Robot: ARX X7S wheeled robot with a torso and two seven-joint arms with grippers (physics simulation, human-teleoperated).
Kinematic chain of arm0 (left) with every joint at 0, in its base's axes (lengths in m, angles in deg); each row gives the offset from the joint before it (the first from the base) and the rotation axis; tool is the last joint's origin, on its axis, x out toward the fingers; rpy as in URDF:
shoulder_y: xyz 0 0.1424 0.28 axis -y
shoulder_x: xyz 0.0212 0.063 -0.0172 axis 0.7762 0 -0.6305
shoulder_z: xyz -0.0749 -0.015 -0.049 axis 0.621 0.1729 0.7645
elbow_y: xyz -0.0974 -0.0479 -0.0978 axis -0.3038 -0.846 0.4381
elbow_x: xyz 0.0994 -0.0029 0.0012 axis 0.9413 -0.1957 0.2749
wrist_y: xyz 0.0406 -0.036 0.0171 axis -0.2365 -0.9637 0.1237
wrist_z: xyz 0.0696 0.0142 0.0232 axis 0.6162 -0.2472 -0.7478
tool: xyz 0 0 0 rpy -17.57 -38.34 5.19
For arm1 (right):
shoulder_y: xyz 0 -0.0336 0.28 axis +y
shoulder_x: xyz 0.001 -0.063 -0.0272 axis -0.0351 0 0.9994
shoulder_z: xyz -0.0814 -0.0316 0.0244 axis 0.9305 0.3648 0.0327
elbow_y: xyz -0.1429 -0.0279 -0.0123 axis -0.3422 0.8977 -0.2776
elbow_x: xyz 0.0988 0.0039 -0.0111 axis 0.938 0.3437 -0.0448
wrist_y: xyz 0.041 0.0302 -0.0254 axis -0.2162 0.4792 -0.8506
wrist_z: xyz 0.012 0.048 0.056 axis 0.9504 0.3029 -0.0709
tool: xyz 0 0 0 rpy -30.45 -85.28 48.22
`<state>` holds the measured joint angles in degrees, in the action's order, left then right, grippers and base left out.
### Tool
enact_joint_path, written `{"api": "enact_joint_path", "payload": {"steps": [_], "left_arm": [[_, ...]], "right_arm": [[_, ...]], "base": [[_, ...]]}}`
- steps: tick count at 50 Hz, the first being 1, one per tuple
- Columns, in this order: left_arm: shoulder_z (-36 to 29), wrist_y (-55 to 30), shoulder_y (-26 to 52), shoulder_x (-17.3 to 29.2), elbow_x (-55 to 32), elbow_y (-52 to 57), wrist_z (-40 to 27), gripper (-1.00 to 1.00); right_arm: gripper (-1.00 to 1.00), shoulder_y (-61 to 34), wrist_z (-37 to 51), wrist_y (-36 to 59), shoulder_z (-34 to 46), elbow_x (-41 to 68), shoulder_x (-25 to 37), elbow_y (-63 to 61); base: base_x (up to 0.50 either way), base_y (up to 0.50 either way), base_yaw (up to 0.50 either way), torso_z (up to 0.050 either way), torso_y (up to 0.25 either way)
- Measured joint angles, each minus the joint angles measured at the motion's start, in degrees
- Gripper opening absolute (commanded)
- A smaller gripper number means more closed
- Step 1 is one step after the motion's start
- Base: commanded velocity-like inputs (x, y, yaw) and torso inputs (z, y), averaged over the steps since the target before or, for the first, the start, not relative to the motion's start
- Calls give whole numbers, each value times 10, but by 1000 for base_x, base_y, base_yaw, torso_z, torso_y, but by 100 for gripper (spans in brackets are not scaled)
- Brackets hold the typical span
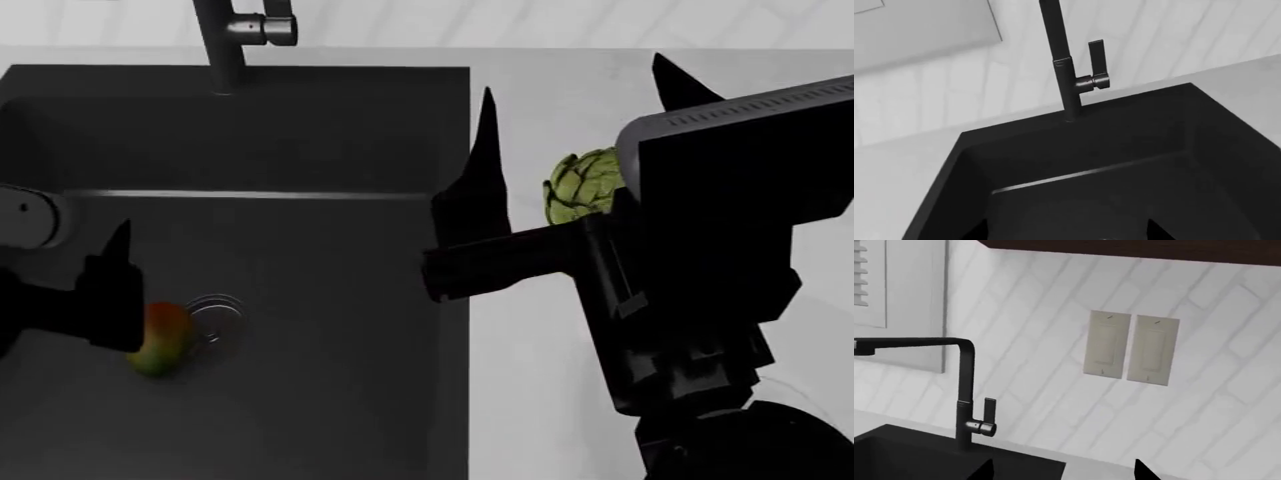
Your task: Pick the mango from the sink and place it on the plate located on the counter
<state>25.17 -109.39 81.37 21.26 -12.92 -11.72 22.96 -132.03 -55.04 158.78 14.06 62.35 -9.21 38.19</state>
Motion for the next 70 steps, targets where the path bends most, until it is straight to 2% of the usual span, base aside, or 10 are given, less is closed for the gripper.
{"api": "enact_joint_path", "payload": {"steps": [6, 13, 18, 22, 27, 36, 51, 56, 64, 70], "left_arm": [[-11, -31, 20, 1, 14, -22, 22, 100], [-35, -52, 56, -35, 183, -96, 171, 100], [-45, -56, 82, -58, 275, -158, 250, 100], [-45, -55, 99, -73, 322, -214, 291, 100], [-38, -50, 120, -87, 344, -284, 308, 100], [-14, -24, 149, -99, 324, -396, 281, 100], [45, 98, 196, -102, 229, -610, 163, 100], [62, 148, 214, -98, 199, -692, 129, 100], [90, 278, 277, -86, 148, -914, 61, 100], [92, 335, 301, -79, 117, -1013, 29, 100]], "right_arm": [[100, -1, 1, 4, -4, 3, 1, -3], [100, -3, 1, 10, -10, 8, 3, -8], [100, -5, 0, 13, -16, 12, 5, -9], [100, -6, 0, 15, -19, 14, 6, -9], [100, -7, 1, 15, -20, 16, 7, -9], [100, -7, 4, 14, -18, 18, 9, -8], [100, -5, 10, 4, -7, 17, 14, 1], [100, -3, 13, -1, -1, 15, 16, 6], [100, -2, 17, -7, 7, 14, 18, 11], [100, -1, 18, -10, 9, 14, 20, 14]], "base": [[0, 0, 0, 0, 0], [0, 0, 0, 0, 0], [0, 0, 0, 0, 0], [0, 0, 0, 0, 0], [0, 0, 0, 0, 0], [0, 0, 0, 0, 0], [0, 0, 0, 0, 0], [0, 0, 0, 0, 0], [0, 0, 0, 0, 0], [0, 0, 0, 0, 0]]}}
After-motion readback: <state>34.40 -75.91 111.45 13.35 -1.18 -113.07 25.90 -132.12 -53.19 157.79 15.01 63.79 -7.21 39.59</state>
